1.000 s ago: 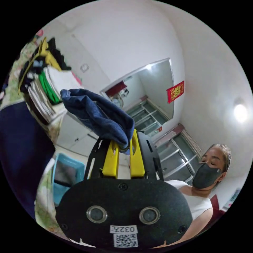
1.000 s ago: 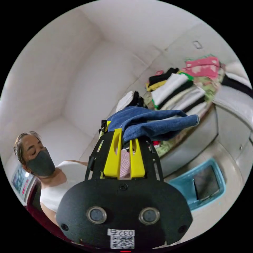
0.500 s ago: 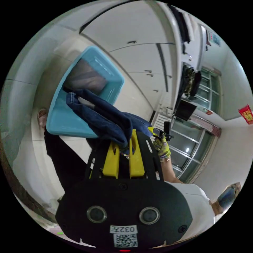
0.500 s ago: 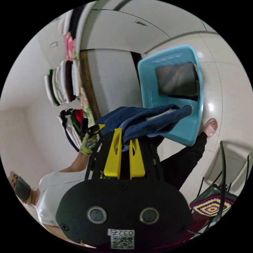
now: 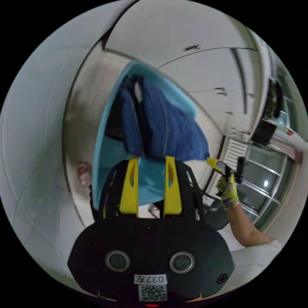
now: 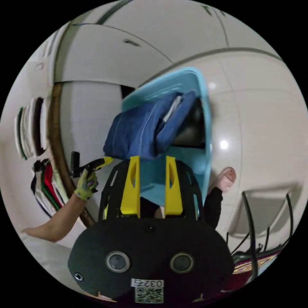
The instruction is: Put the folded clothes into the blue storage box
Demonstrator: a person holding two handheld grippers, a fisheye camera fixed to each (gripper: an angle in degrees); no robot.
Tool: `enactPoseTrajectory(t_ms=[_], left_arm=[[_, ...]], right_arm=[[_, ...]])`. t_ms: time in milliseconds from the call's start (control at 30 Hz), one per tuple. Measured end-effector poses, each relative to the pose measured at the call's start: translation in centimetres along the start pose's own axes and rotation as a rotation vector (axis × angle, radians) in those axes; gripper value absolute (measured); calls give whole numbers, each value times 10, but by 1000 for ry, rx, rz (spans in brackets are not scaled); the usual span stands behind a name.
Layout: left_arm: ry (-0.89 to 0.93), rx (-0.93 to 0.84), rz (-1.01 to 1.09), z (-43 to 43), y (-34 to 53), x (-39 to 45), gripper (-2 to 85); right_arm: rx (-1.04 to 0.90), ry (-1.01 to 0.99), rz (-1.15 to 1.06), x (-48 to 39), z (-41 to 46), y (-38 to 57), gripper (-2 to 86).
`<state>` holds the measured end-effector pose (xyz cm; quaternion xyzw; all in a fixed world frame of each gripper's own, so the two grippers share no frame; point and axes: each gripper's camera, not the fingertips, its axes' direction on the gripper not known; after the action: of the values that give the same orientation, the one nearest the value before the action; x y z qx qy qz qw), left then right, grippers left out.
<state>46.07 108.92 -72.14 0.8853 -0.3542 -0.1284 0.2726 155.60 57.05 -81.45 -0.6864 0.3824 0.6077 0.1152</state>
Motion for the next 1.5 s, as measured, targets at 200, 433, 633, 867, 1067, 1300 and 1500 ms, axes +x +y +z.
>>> enactPoseTrajectory(t_ms=[200,433,633,867,1067,1300,1500], left_arm=[[157,-57,24,27,59,-22,1],[201,-63,203,10,147,3,-8],[356,159,318,-49,232,23,-9],[161,753,598,-168,396,42,-9],[-68,1534,671,-226,613,22,2],[100,1920,571,-237,733,-39,5],[316,1494,-163,-238,751,-166,26]], right_arm=[[-66,-96,57,14,9,56,59],[-89,-165,-62,-29,-18,101,6],[-42,-238,-304,-120,-55,122,-9],[121,-277,-795,-265,-106,170,-8],[505,-510,-1242,-368,-132,246,72],[-151,-926,-1416,-508,-71,265,59],[-480,-549,-1134,-559,34,245,81]])
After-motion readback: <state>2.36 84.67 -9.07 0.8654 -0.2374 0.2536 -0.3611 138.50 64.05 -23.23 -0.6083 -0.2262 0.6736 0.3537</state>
